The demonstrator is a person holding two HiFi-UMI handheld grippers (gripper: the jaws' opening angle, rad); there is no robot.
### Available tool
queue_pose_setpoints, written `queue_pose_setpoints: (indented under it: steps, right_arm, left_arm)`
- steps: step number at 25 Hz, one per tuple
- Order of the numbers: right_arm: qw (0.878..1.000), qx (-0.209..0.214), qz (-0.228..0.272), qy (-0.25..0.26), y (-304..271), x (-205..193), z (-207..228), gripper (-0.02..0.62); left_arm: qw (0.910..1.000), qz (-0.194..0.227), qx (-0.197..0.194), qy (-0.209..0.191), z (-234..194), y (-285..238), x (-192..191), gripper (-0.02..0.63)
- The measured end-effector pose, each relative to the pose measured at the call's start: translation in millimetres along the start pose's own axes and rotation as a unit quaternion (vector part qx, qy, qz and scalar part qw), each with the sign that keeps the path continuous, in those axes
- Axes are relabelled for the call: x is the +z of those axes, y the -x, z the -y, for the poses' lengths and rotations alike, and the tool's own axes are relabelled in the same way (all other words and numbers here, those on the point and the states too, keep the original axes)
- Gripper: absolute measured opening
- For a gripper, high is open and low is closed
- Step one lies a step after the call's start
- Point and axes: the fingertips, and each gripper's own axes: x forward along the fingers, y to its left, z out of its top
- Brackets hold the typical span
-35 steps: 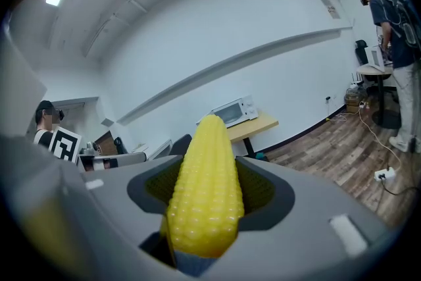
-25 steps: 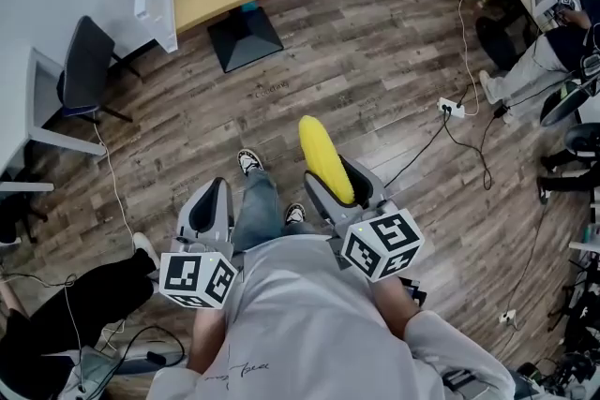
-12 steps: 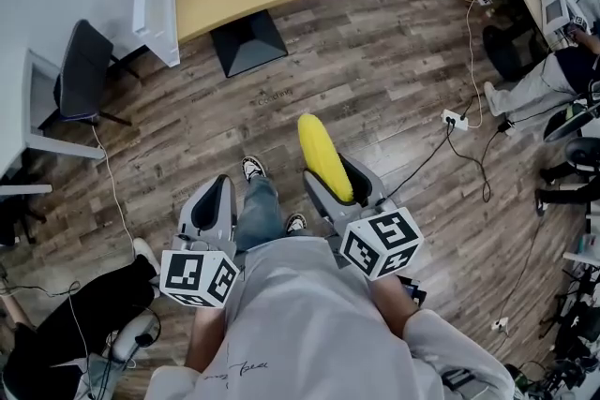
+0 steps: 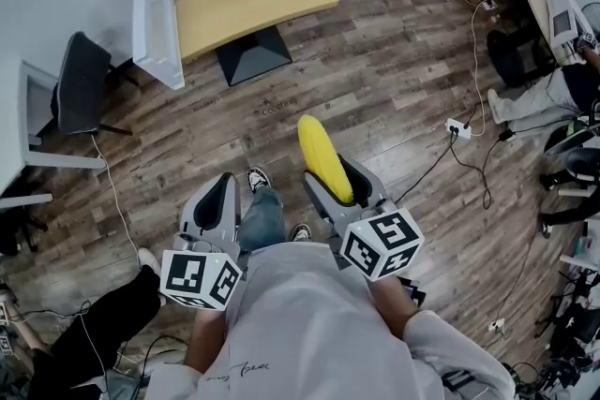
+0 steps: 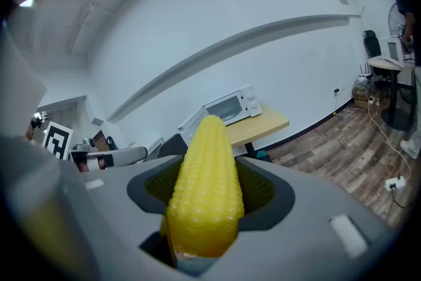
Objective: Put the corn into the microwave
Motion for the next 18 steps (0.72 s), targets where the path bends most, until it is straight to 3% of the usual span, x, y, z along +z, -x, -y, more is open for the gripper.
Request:
queue_pose_setpoints:
  steps: [10, 18]
  right_arm:
    - [1.0, 0.007, -0.012, 0.006, -73, 36, -13, 0.262]
    - [1.0, 0.008, 0.005, 0.009, -119, 67, -26, 0.261]
  left_arm:
    - [0.9999, -0.001, -0.005, 0.01, -59, -36, 39, -0.011]
    - [0.9997, 0.014, -0.018, 0.004, -100, -57, 69, -0.011]
